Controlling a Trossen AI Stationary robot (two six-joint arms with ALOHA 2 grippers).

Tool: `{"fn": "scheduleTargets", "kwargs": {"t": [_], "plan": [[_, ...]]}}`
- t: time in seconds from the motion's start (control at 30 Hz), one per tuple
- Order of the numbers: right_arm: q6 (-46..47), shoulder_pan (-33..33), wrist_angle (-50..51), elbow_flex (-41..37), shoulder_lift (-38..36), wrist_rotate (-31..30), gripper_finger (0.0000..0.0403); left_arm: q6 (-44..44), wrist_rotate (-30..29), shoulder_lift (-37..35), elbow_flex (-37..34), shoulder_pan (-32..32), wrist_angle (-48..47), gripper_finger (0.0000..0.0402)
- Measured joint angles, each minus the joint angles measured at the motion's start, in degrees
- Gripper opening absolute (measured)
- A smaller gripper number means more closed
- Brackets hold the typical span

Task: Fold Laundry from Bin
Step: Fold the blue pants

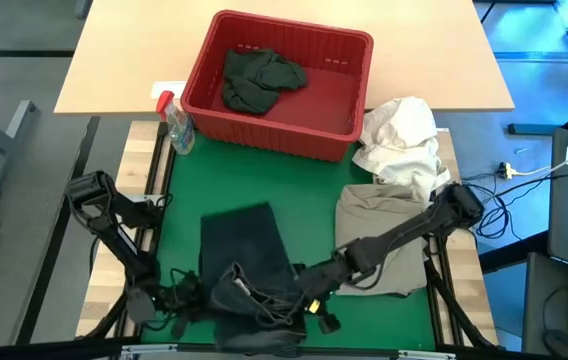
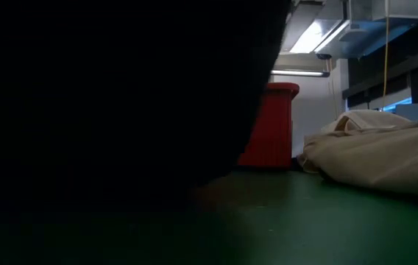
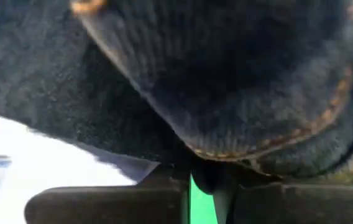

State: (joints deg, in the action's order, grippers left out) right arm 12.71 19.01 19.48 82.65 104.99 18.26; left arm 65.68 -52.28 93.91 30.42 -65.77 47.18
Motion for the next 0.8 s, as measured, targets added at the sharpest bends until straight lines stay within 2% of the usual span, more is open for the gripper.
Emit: {"fn": "scheduleTargets", "kwargs": {"t": [0.1,0.17,0.23,0.3,0.4,0.47,0.53,0.63,0.8], "plan": [[3.8,0.7,-3.5,0.1,-2.3,10.5,0.0026,-10.1,4.4,0.0,3.1,0.4,8.0,0.004],[4.3,0.7,-6.4,0.1,-3.2,13.2,0.0026,-16.1,3.4,0.0,4.8,0.4,8.3,0.004],[3.1,-0.3,-7.4,0.0,-3.4,12.0,0.0026,-19.1,-2.2,0.0,5.0,0.2,6.6,0.004],[2.5,-1.8,-6.7,-0.2,-3.4,5.5,0.0026,-18.4,-12.3,0.1,4.4,-0.5,2.9,0.004],[4.0,-4.8,-5.9,-0.5,-2.9,-6.7,0.0026,-8.6,-27.5,0.3,3.4,-1.6,-4.6,0.004],[5.1,-7.0,-6.2,-1.9,-2.4,-10.3,0.0026,1.1,-33.3,0.3,2.5,-1.6,-11.3,0.004],[6.6,-9.0,-8.0,-3.2,-1.4,-11.8,0.0026,9.7,-34.6,0.3,1.9,-1.3,-17.8,0.004],[8.1,-11.2,-8.9,-5.2,-0.5,-12.6,0.0026,19.3,-33.1,0.3,1.2,0.4,-24.7,0.004],[9.4,-14.2,-8.9,-6.0,0.7,-13.6,0.0026,26.4,-33.2,0.3,-0.7,3.2,-29.6,0.004]]}}
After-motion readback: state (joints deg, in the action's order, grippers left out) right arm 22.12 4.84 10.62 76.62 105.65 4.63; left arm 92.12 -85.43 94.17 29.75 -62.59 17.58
